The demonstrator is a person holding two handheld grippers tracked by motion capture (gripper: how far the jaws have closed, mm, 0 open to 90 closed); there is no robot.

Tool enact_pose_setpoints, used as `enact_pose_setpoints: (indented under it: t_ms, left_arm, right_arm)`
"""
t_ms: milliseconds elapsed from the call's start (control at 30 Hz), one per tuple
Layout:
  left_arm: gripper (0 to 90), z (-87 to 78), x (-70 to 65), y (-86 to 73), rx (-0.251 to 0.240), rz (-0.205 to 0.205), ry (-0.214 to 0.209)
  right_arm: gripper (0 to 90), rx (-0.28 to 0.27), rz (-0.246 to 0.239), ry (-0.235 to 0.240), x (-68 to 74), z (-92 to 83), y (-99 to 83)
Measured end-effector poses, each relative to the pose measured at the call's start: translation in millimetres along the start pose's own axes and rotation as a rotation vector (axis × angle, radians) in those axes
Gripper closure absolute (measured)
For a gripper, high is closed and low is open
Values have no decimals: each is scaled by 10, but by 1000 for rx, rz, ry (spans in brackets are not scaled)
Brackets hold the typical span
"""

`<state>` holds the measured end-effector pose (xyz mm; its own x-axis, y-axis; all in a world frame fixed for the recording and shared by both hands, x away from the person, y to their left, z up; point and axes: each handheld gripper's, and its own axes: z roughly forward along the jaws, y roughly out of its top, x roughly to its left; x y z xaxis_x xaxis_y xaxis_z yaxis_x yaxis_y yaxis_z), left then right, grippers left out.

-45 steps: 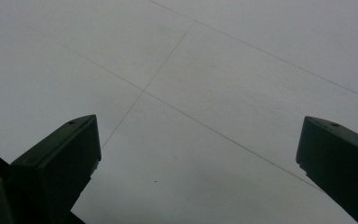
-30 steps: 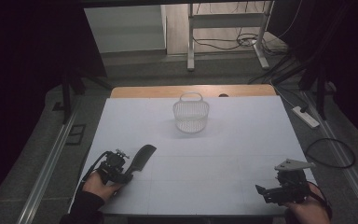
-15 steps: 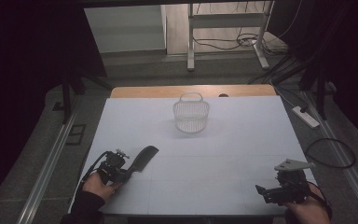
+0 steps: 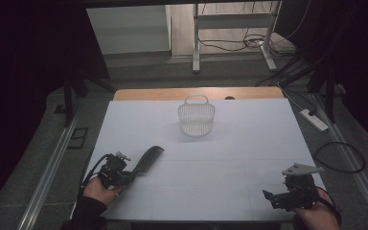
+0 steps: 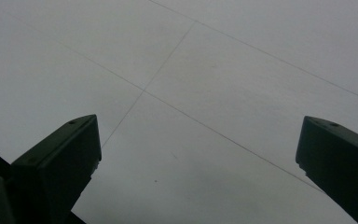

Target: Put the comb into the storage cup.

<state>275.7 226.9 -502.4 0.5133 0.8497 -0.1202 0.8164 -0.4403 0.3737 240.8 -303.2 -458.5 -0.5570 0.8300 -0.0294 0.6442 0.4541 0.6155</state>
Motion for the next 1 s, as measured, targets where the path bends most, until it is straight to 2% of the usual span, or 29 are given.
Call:
enact_pose_setpoints:
  t_ms: [333, 467, 633, 1000]
  left_arm:
    - [719, -124, -15, -31, -103, 18, -14]
    - [719, -149, -59, -30, -119, 51, -6]
    - [720, -182, -104, -30, -152, 70, -3]
    - [719, -267, -223, -62, -218, 98, -42]
  right_arm:
    - [1, -4, 0, -3, 3, -4, -1]
    - [1, -7, 0, -4, 3, -5, -1]
    - [1, -9, -1, -4, 5, -7, -2]
    - [1, -15, -2, -2, 5, -14, -3]
